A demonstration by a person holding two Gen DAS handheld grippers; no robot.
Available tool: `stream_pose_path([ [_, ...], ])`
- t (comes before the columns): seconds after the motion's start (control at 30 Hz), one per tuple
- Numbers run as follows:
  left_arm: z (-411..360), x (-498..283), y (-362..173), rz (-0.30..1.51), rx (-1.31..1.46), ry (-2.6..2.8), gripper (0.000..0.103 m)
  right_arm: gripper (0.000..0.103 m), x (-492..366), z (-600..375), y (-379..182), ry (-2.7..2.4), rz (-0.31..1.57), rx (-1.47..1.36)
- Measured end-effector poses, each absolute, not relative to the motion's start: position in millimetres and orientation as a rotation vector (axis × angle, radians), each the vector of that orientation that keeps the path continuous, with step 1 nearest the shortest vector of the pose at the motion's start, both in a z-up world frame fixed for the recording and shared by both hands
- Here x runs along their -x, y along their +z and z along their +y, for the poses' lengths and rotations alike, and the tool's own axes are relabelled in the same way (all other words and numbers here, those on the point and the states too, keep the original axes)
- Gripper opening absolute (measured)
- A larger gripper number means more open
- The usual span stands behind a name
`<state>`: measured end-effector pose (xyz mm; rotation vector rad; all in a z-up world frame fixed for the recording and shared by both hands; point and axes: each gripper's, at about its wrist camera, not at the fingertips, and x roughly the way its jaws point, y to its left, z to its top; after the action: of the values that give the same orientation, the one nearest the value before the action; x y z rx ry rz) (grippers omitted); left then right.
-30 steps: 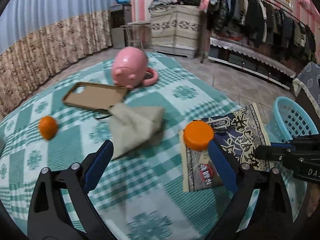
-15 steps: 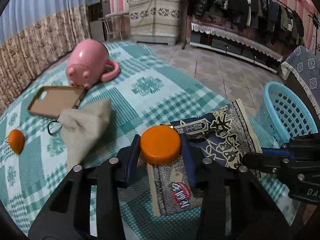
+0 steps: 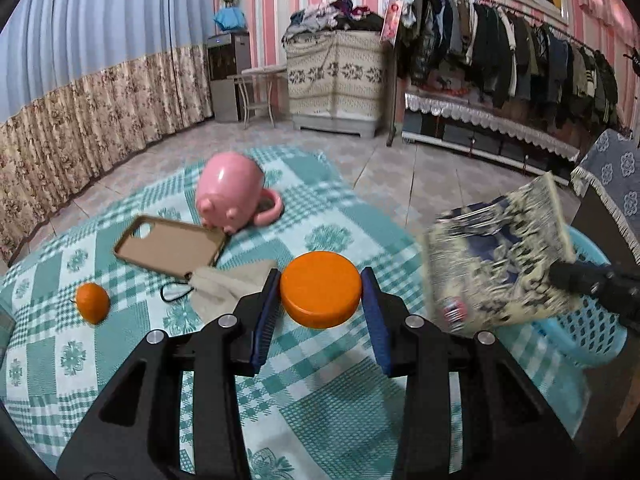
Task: Collect trash
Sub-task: 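Carry the packet and lid over the blue basket and release the packet with the right tool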
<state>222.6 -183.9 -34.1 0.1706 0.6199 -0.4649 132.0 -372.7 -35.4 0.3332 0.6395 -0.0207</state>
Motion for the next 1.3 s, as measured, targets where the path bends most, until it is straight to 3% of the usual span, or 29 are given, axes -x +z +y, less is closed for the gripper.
stream_pose_path([
  [0.33,-216,-185,-4,0.542,-0.173,-0.543,0.039,0.007,-38,-421,5,-0.308,0.468,-0.321],
  [0.77,-286,-150,4,0.510,-0.213,-0.666,0.039,0.007,-13,-488,-27,-0.500,0.544,-0.372],
  [1.3,-398,-144,-37,0.575,-0.290,-0.837,0.039,0.007,-7,-522,-47,-0.539,0.584,-0.431],
])
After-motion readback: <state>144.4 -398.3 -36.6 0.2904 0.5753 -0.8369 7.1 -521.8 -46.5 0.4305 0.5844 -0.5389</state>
